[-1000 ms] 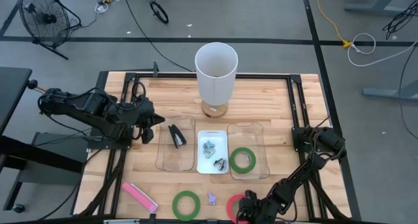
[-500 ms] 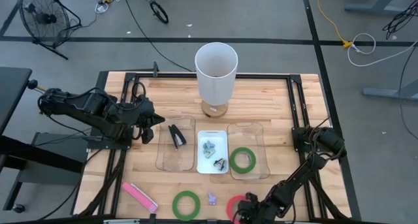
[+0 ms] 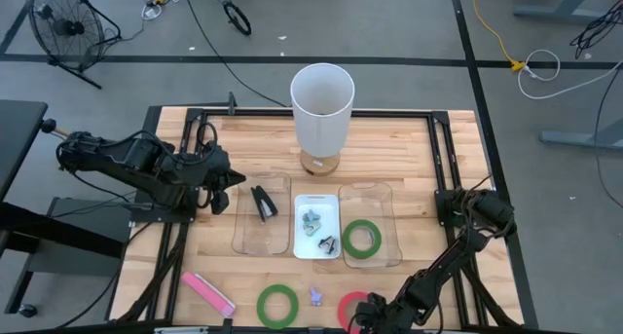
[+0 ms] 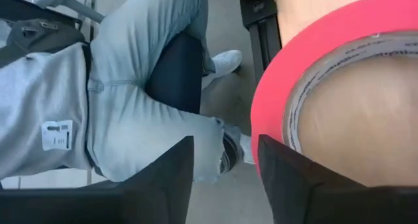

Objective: Pick and place Stapler, Stapler remover, tape
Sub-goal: Put the pink tape into the right transparent bin

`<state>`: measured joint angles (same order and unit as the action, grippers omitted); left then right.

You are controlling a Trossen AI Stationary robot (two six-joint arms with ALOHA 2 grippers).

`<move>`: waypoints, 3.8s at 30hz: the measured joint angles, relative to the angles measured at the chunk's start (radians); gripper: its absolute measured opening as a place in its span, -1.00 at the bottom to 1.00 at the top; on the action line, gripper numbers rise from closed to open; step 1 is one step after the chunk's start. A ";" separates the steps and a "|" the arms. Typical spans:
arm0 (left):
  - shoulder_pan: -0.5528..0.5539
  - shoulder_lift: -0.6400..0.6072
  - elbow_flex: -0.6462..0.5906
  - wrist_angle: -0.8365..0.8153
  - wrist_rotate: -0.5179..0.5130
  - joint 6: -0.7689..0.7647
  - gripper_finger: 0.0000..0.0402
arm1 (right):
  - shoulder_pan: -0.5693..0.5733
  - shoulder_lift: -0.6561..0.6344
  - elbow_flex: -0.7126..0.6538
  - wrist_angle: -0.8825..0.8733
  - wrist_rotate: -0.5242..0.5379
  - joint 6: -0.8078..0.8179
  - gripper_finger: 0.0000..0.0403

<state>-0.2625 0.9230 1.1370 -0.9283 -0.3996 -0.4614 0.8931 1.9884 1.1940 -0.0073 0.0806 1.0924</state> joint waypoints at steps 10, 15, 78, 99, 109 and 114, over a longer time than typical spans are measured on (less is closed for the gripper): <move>0.000 0.000 0.000 -0.002 -0.001 0.000 -0.91 | -0.020 0.005 0.219 -0.316 -0.062 -0.062 -0.24; 0.000 0.000 0.000 -0.006 -0.001 0.000 -0.91 | -0.022 0.005 0.316 -0.527 -0.033 -0.077 -0.33; 0.000 0.001 0.000 -0.044 -0.019 -0.031 -0.91 | -0.054 0.189 0.337 -0.557 -0.123 -0.157 -0.72; 0.000 0.001 0.000 -0.053 -0.026 -0.033 -0.91 | -0.055 0.143 0.655 -0.781 -0.008 -0.309 -0.72; 0.000 0.001 0.000 -0.054 -0.026 -0.034 -0.91 | -0.083 0.135 0.901 -1.245 0.178 -0.372 -0.72; 0.000 0.001 0.000 -0.054 -0.026 -0.032 -0.91 | -0.148 0.136 0.903 -1.373 0.197 -0.415 -0.72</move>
<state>-0.2626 0.9237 1.1370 -0.9821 -0.4255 -0.4938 0.7452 2.1246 2.0973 -1.3803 0.2780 0.6778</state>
